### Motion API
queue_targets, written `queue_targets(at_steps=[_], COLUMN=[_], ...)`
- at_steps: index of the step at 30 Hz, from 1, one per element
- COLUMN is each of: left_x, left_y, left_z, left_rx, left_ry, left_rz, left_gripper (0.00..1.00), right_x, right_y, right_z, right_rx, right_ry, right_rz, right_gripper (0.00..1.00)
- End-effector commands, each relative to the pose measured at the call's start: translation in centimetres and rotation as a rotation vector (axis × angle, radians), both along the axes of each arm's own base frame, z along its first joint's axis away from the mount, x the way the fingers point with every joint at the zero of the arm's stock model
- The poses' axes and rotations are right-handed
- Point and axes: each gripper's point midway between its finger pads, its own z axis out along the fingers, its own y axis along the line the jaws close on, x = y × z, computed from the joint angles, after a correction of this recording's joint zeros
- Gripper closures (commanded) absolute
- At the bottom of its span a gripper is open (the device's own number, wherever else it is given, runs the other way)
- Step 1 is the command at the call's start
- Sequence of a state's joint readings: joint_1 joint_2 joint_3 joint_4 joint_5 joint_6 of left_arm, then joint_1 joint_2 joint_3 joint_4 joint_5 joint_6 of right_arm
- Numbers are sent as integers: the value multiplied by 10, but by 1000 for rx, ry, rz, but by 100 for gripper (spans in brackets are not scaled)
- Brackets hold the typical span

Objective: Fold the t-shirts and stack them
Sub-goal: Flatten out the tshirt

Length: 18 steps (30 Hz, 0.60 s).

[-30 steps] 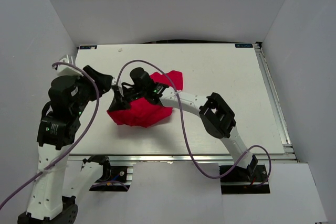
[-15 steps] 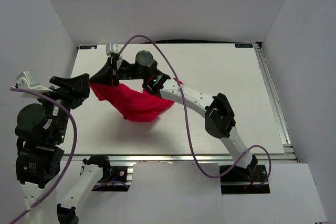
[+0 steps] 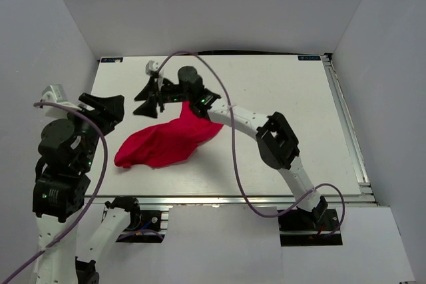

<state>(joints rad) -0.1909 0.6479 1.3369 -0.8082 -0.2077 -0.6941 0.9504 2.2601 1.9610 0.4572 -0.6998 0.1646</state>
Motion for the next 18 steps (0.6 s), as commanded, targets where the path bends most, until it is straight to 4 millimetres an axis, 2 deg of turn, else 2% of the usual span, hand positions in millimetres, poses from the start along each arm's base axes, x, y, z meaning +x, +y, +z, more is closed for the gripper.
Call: queue_targets(at_steps=[1,2,3,4,5,6,7,8,9,10,12,13,15,16,17,18], left_x=[23,32,37,41,50,53,54,54,57,53,51,42,35,28,25,23], left_y=[-17,-21,-24,-27,-34,-35,-35,-37,-38,-37,-38,-35,-26,-20,-15,-5], left_z=[-40,-54,-65,-77,-101,-114,-131,-145,-164,-179,-201,-213,-230,-244,-251,-258], left_rx=[3,9,12,17,43,56,91,105,119,143,155,167,197,220,244,282], left_ry=[131,180,217,254,332,374,431,481,558,627,745,819,912,995,1037,1074], left_rz=[-63,-75,-87,-102,-137,-146,-158,-175,-182,-193,-206,-206,-164,-148,-129,-86], left_gripper=[30,30,30,30,30,31,31,31,31,31,30,28,25,19,18,16], right_x=[42,47,50,52,56,51,46,43,43,38,39,36,36,36,34,35], right_y=[-55,-63,-84,-94,-104,-117,-135,-143,-155,-165,-181,-188,-197,-201,-204,-208], right_z=[33,23,1,-12,-22,-22,-49,-55,-46,-61,-56,-64,-64,-64,-68,-65], right_rx=[-2,-26,-111,-152,-168,-192,-267,-286,-281,-304,-303,-317,-319,-321,-325,-320], right_ry=[-97,-161,-128,-145,-236,-256,-205,-210,-237,-201,-186,-159,-134,-119,-102,-97], right_rz=[41,63,81,79,83,90,95,95,80,82,60,61,55,52,52,45], right_gripper=[34,35,36,36,36,36,36,36,36,36,36,36,35,36,36,35])
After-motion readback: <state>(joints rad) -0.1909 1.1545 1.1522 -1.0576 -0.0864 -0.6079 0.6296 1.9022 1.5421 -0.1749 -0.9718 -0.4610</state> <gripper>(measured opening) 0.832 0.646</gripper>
